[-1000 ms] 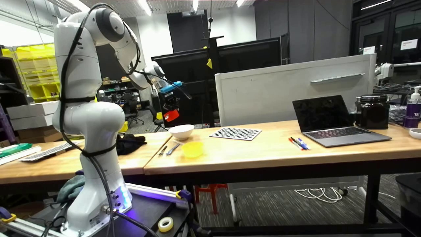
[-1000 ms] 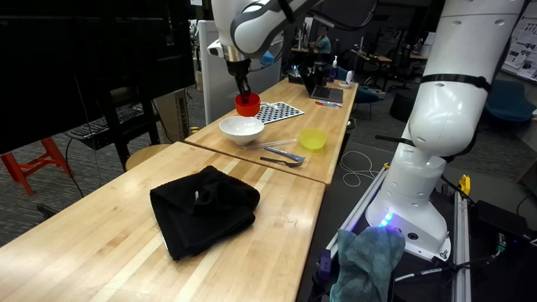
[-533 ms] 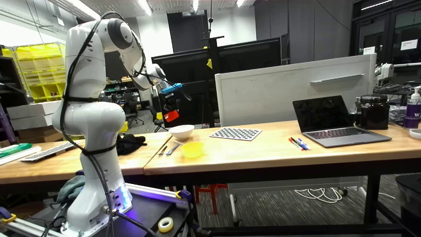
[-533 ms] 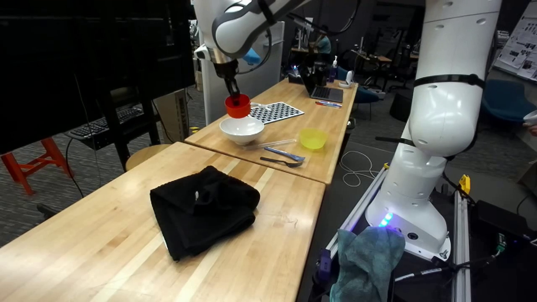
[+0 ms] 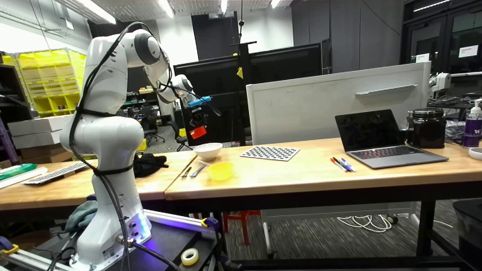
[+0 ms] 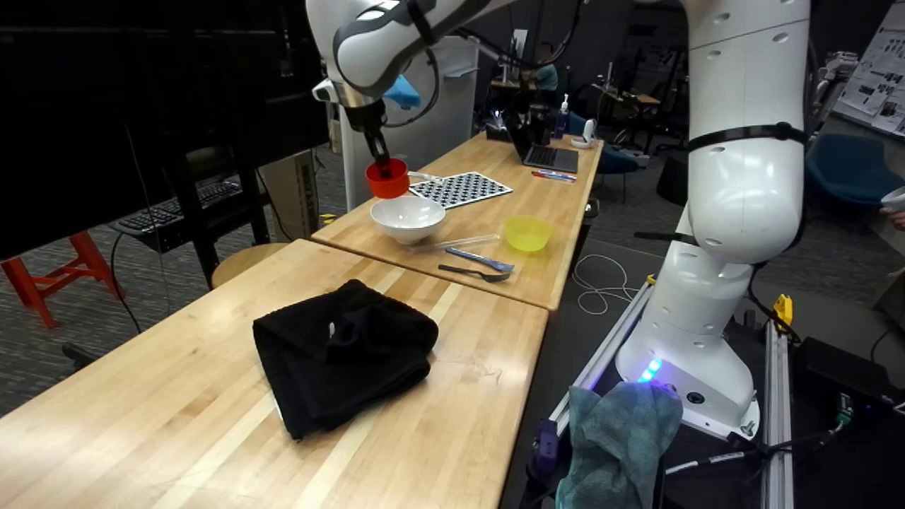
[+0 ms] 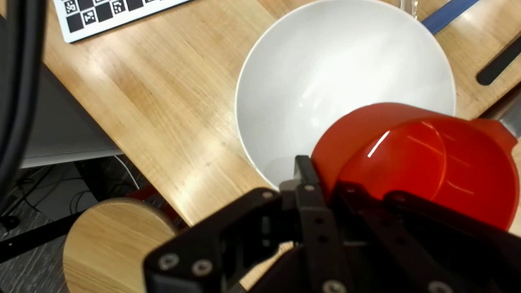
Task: Pick up the small orange pot and put it inside the white bowl
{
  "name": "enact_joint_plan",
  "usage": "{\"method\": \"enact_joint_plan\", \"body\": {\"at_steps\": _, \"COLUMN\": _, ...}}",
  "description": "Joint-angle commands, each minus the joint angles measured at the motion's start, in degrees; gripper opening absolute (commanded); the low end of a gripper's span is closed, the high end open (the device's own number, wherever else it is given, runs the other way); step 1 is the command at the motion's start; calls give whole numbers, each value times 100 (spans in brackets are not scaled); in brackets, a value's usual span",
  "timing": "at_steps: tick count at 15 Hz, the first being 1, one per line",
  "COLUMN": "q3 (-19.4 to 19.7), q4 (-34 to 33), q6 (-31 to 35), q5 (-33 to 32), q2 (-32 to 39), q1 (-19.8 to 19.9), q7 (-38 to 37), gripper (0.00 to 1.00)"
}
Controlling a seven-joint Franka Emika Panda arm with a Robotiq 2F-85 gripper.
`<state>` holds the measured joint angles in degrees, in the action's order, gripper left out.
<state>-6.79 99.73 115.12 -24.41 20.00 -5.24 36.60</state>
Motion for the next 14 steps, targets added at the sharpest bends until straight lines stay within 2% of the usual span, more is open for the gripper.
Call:
{"method": "enact_joint_plan", "body": {"at_steps": 1, "q3": -9, "q4": -485, "q6": -309, "q5": 141, "q2": 234, "q1": -13, "q7": 187, "gripper": 1}}
{"method": "enact_joint_plan", "body": {"at_steps": 6, "q3": 0, "q4": -801, "q6": -387, "q5": 174, "q2": 437, "q1": -21, "q7": 183, "gripper": 1}}
{"method": "enact_joint_plan", "body": {"at_steps": 7, "q3": 6, "q4": -829, "q6": -366, "q5": 176, "q2": 461, "q1": -24, "q7": 155, "gripper": 29}}
{"method": "enact_joint_plan", "body": {"at_steps": 9, "q3": 8, "q4": -897, "q6": -370, "q5": 192, "q2": 516, "q1": -27, "q7": 143, "gripper": 35}}
{"method": "enact_joint_plan", "body": {"at_steps": 14, "q3": 3, "q4": -1044, "q6": -437, "q5": 265, "q2": 593, "q1": -18, "q7": 147, "gripper": 68}}
